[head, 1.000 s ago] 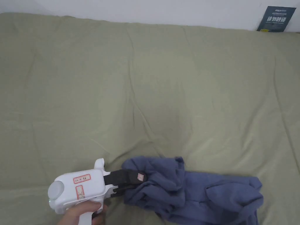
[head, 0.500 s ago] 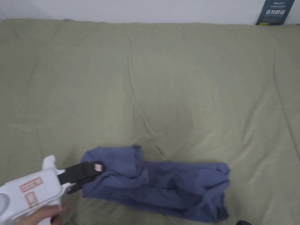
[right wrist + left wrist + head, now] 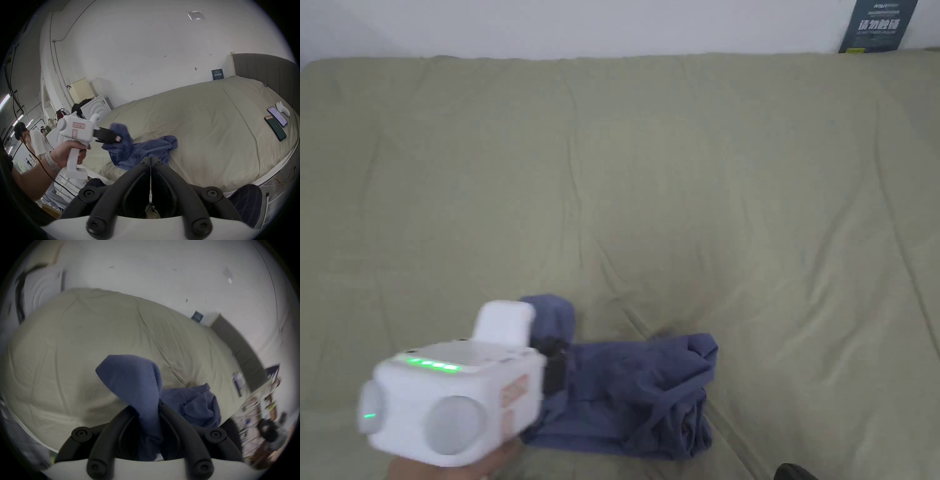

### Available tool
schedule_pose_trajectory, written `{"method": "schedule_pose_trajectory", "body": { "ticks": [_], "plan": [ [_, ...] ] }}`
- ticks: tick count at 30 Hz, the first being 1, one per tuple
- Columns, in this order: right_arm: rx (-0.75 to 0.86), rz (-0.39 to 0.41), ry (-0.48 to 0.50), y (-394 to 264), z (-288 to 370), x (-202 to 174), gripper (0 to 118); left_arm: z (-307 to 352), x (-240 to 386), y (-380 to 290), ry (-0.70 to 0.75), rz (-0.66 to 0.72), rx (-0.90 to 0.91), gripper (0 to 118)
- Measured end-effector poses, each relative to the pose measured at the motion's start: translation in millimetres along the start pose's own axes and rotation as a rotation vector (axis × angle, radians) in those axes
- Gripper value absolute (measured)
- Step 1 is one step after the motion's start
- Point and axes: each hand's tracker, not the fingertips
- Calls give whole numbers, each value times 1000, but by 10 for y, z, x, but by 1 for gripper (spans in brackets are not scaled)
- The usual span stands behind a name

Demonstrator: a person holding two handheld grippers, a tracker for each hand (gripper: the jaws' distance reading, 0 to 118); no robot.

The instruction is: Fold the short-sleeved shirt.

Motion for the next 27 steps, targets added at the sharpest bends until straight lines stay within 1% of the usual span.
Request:
{"method": "schedule_pose_trajectory", "body": {
  "ticks": [1,3,5,6,8,9,10,11,12,13,14,15,16,17,19,22,24,25,26,27],
  "plan": [
    [-1,-2,-3,-8,10,19,2,-116,257,0,41,-89,-14,12],
    [0,-13,-25,-48,38,72,2,-346,678,-8,161,-157,-75,13],
    [2,-47,-32,-87,89,143,2,-626,988,-77,213,-230,-112,16],
    [4,-61,-33,-98,114,173,2,-763,1063,-130,210,-254,-133,21],
    [18,-62,-38,-105,175,213,2,-953,1128,-253,233,-283,-151,36],
    [20,-56,-39,-95,196,224,2,-937,1138,-287,279,-296,-109,44],
    [26,-43,-42,-85,215,228,2,-858,1118,-299,285,-292,-70,57],
    [32,-33,-43,-78,230,233,2,-750,1063,-260,255,-265,-75,78],
    [35,-27,-41,-70,242,236,2,-629,996,-225,178,-206,-71,113],
    [37,-24,-38,-70,240,240,2,-488,920,-188,94,-151,-66,118],
    [35,-22,-35,-75,225,247,2,-300,829,-161,-39,-97,-38,115],
    [30,-21,-34,-85,198,255,2,-57,759,-126,-125,-104,56,114],
    [23,-22,-34,-103,172,264,2,112,691,-128,-186,-45,103,114],
    [19,-26,-33,-117,150,267,2,261,598,-149,-235,-3,122,117],
    [10,-46,-24,-141,111,262,2,525,351,-116,-342,69,208,118],
    [-1,-60,-13,-163,76,236,2,599,-61,-190,-356,245,256,118],
    [-8,-55,-5,-168,70,210,2,435,-304,-295,-334,372,238,118],
    [-12,-50,-2,-167,68,199,2,304,-388,-336,-325,421,217,115],
    [-13,-47,-2,-164,67,194,2,202,-430,-366,-310,433,203,107],
    [-16,-43,-2,-158,66,191,2,77,-423,-388,-289,420,213,70]
  ]
}}
